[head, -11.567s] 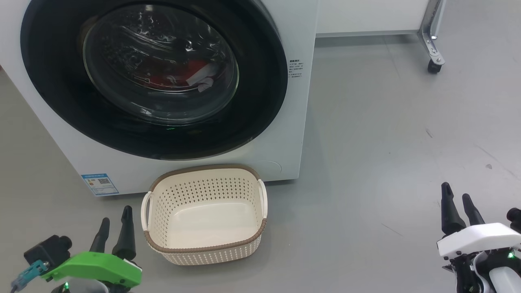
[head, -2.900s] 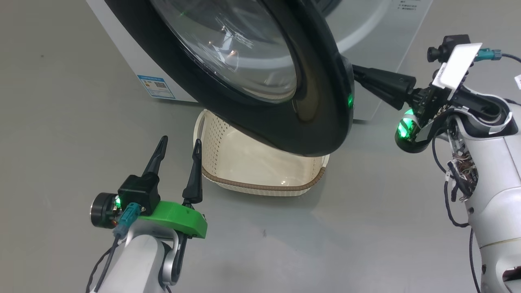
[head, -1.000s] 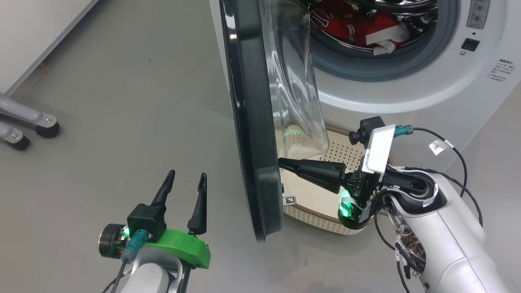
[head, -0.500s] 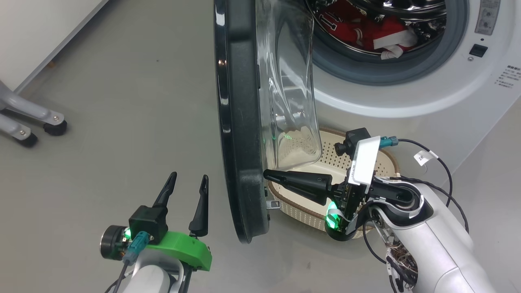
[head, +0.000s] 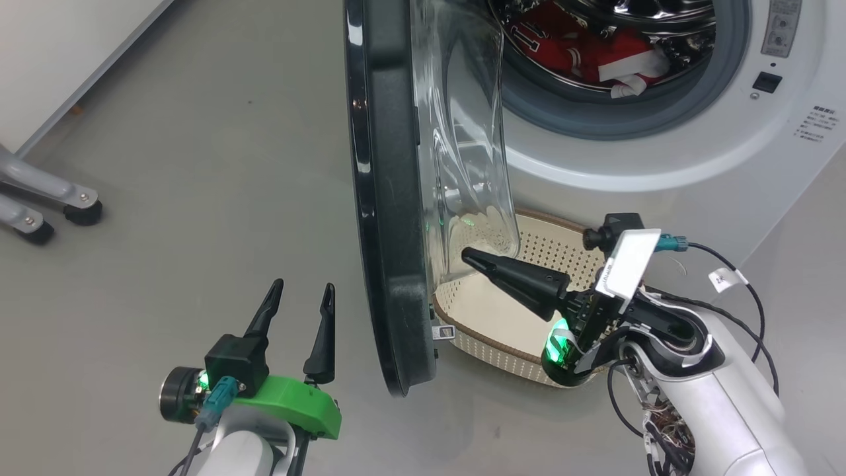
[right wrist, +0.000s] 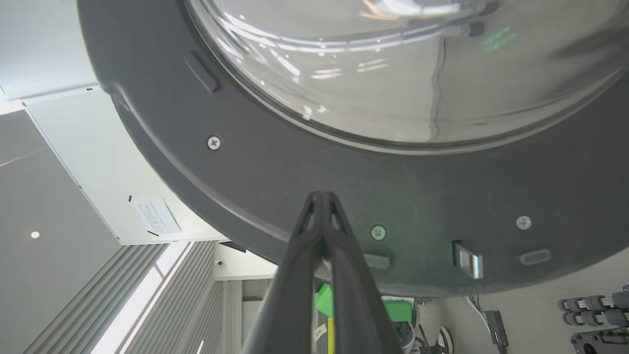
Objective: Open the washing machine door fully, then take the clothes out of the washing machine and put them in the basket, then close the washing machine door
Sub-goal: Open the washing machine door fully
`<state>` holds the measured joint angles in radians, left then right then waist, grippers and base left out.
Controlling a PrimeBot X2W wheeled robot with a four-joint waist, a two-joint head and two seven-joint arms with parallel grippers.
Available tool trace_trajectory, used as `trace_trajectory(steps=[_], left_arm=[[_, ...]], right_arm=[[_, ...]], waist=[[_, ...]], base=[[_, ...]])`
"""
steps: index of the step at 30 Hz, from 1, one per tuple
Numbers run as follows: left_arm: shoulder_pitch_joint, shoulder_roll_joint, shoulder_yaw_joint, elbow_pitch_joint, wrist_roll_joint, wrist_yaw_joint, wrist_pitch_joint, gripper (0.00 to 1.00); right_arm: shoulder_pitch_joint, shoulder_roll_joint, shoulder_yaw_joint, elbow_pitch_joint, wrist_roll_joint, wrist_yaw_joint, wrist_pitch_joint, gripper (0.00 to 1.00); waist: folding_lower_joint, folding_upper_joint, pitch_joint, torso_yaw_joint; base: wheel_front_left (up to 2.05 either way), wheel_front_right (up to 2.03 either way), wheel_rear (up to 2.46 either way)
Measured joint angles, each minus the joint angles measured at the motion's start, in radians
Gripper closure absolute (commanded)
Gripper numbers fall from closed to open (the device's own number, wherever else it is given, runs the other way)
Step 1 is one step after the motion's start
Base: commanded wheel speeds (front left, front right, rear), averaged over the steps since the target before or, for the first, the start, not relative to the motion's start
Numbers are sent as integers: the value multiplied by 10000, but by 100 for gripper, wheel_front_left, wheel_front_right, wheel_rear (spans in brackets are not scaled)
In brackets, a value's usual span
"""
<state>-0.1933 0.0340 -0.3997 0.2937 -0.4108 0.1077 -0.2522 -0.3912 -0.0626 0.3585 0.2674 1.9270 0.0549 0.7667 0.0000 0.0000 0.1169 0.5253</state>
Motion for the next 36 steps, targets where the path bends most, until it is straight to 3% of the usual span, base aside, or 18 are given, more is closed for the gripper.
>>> trace_trajectory(steps=[6, 11, 13, 14, 15, 23, 36], left_arm=[[50, 0, 96, -10, 0, 0, 0, 0], [129, 0, 173, -10, 0, 0, 0, 0], [137, 0, 205, -10, 0, 0, 0, 0], [143, 0, 224, -8, 2, 0, 0, 0], [152, -2, 268, -8, 2, 2, 0, 0], [338, 46, 483, -8, 19, 2, 0, 0], [354, 58, 560, 15, 107, 4, 0, 0]], right_arm=[[490, -79, -639, -456, -44, 280, -640, 100], [1143, -512, -1162, -717, -393, 410, -1273, 100], [1448, -658, -1354, -828, -506, 439, -1526, 71], [1595, -723, -1436, -865, -639, 477, -1672, 38], [1741, -771, -1532, -876, -798, 495, -1858, 0], [2654, -961, -1985, -1020, -1916, 500, -3241, 0], [3455, -1927, -2901, -1208, -5653, 573, -6663, 0]], waist=[[0, 0, -24, -77], [0, 0, -62, -147], [0, 0, -81, -174], [0, 0, -93, -185], [0, 0, -110, -200], [0, 0, -211, -387], [0, 0, -320, -722]], base=[[0, 0, 0], [0, 0, 0], [0, 0, 0], [0, 0, 0], [0, 0, 0], [0, 0, 0], [0, 0, 0]])
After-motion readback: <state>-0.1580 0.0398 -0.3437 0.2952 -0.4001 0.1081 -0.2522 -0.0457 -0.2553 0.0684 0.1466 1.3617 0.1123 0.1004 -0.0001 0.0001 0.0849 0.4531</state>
